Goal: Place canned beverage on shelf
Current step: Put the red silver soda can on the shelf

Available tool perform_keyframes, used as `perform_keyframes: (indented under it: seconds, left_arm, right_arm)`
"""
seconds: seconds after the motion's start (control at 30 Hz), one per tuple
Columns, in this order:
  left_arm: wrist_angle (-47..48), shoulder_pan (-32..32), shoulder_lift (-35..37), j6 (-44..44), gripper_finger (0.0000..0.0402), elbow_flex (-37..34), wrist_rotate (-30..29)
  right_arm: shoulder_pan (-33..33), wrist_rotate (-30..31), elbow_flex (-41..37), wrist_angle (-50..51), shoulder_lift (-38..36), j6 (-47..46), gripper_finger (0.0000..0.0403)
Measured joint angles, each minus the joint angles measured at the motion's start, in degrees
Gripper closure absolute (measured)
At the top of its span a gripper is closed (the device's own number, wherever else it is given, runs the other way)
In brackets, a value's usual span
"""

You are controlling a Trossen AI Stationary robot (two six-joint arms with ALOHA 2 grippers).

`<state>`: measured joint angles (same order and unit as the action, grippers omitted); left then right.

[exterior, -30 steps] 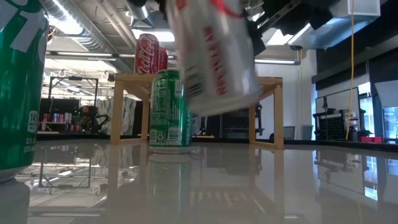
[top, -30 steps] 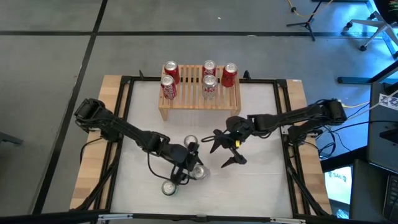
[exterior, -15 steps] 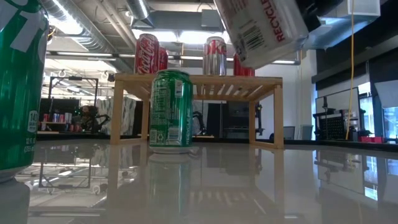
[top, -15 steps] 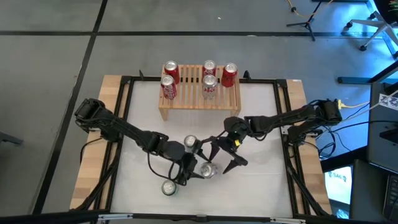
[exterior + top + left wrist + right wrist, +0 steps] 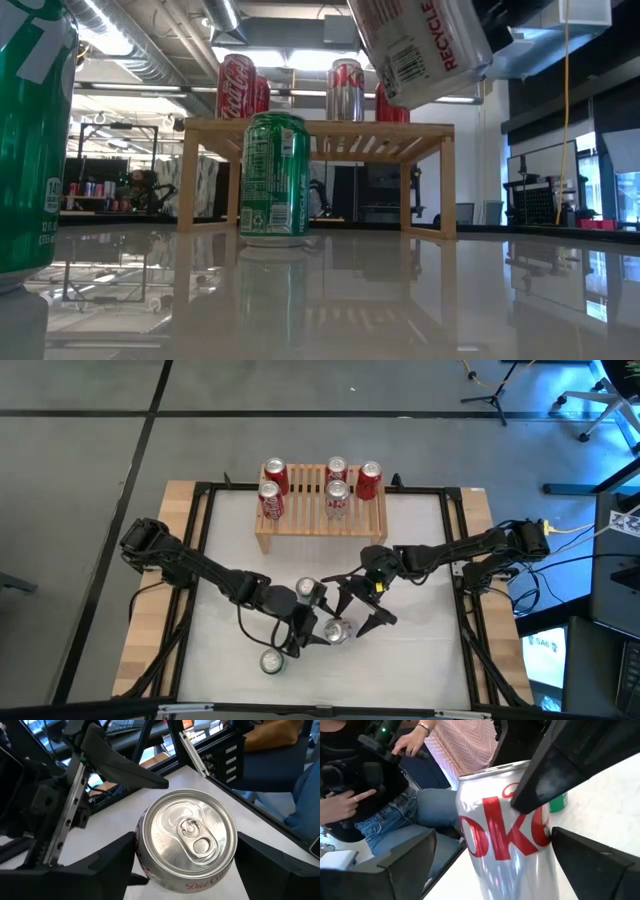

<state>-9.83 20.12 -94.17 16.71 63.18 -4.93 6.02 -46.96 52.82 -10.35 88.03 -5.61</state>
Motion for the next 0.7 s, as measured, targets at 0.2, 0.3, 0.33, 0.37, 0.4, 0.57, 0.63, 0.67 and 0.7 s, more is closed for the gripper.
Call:
perform_keyframes:
  seconds: [0.2,0.3,0.33,0.37,0.4,0.57,0.63,0.67,0.7]
  left_arm:
    - [3.4,0.0,0.0,-5.2,0.0112,0.0,0.0]
    - [5.7,0.0,0.0,-8.4,0.0112,0.0,0.1]
    - [6.2,0.0,0.0,-9.6,0.0112,0.0,0.1]
    - [6.8,0.0,0.0,-10.8,0.0112,0.0,0.4]
    - [7.0,0.0,-0.2,-11.9,0.0112,0.0,1.0]
    - [6.8,0.1,-3.8,-14.1,0.0112,0.0,6.5]
    - [7.0,0.1,-5.5,-15.7,0.0112,0.0,8.3]
    - [6.9,0.1,-6.2,-16.5,0.0112,0.0,9.0]
    - [6.8,0.1,-6.7,-16.9,0.0112,0.0,9.6]
  right_arm:
    - [0.0,2.4,0.0,1.4,0.0,0.0,0.0017]
    - [0.0,3.9,0.0,2.1,0.0,0.0,0.0017]
    - [0.0,4.0,0.0,2.1,0.0,0.0,0.0017]
    - [0.0,4.1,0.0,2.3,0.0,0.0,0.0017]
    - [0.0,4.1,0.0,2.5,0.0,0.0,0.0017]
    - [0.0,4.3,0.0,2.6,0.0,0.0,0.0017]
    - [0.0,4.3,0.0,2.9,0.0,0.0,0.0017]
    - [0.0,4.3,0.0,2.9,0.0,0.0,0.0017]
    - [0.0,4.3,0.0,2.9,0.0,0.0,0.0017]
